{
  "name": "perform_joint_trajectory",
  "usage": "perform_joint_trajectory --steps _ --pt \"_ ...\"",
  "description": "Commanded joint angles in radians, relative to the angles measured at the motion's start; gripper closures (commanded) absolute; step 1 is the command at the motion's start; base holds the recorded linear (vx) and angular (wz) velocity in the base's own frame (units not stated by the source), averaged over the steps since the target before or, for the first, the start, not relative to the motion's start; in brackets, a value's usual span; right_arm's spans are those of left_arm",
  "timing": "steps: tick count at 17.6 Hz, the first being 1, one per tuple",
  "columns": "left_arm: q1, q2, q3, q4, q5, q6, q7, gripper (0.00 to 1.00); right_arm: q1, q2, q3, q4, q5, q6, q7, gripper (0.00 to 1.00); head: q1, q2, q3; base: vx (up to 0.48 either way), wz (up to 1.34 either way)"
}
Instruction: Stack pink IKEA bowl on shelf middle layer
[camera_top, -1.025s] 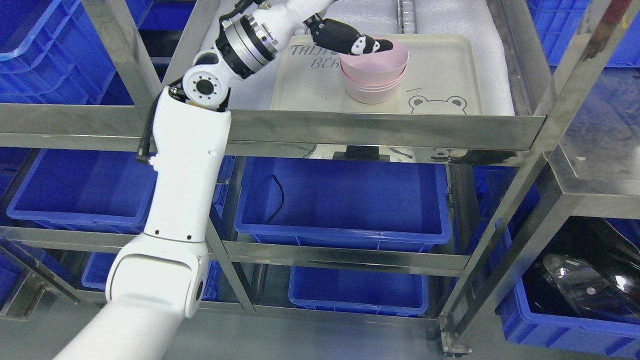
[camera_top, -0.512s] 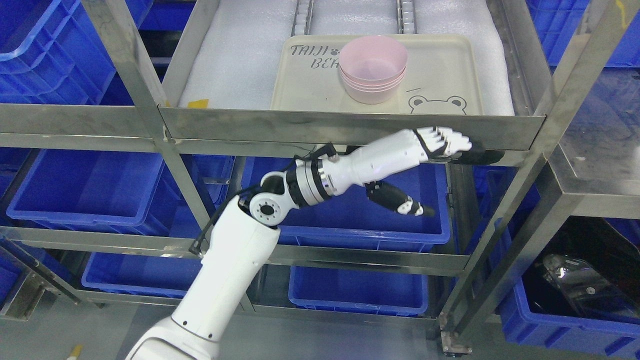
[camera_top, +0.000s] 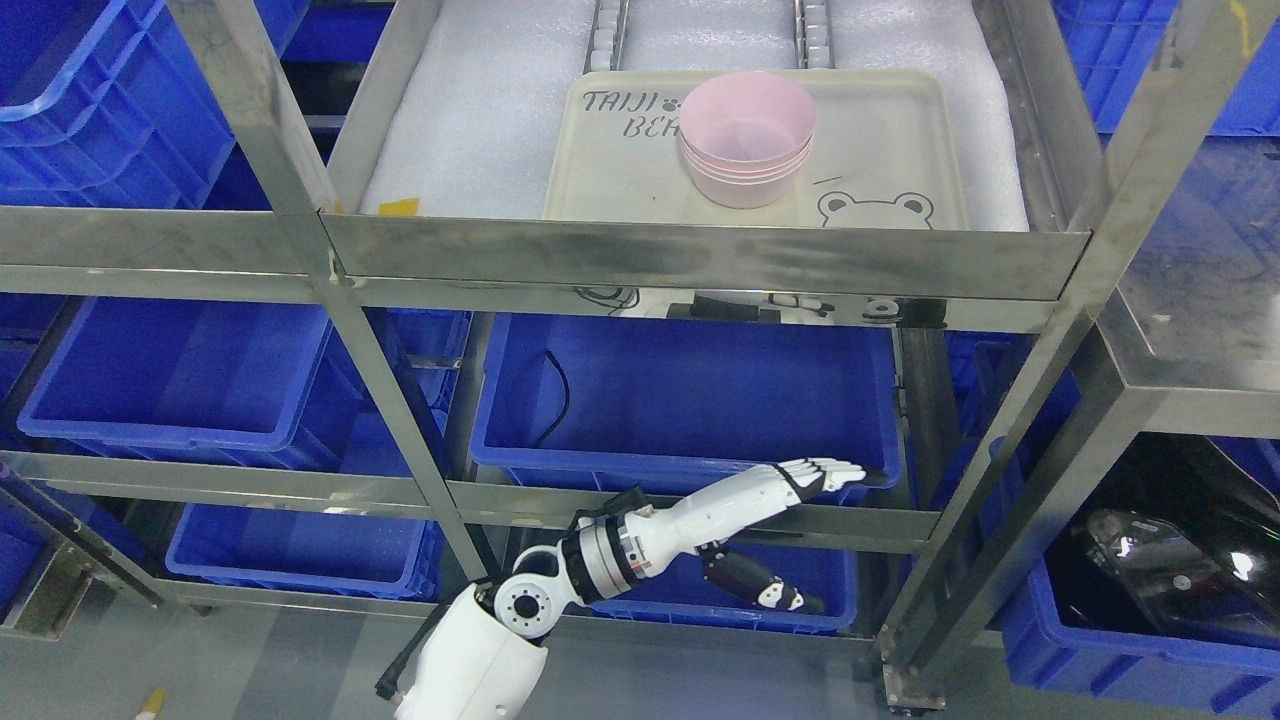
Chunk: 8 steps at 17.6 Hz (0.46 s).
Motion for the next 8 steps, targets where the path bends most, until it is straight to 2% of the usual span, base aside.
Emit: perform_joint_trajectory --steps 1,3,4,8 --pt "0.035 0.015 0.197 0.227 0.187 0.128 0.192 0.00 0.023 -0.018 0.000 -0.017 0.000 0.000 0.001 0.00 0.0000 0.000 0.000 0.000 0.00" --pt "-0.011 0.015 0.191 0.227 0.240 0.238 0.359 0.00 0.023 -0.018 0.000 -0.017 0.000 0.000 0.001 0.00 0.0000 0.000 0.000 -0.053 0.00" --pt "-0.037 0.015 0.190 0.227 0.241 0.265 0.401 0.00 0.023 -0.018 0.000 -0.017 0.000 0.000 0.001 0.00 0.0000 0.000 0.000 -0.075 0.00" --pt "-0.086 0.015 0.183 0.227 0.243 0.368 0.412 0.00 0.023 -0.018 0.000 -0.017 0.000 0.000 0.001 0.00 0.0000 0.000 0.000 -0.103 0.10"
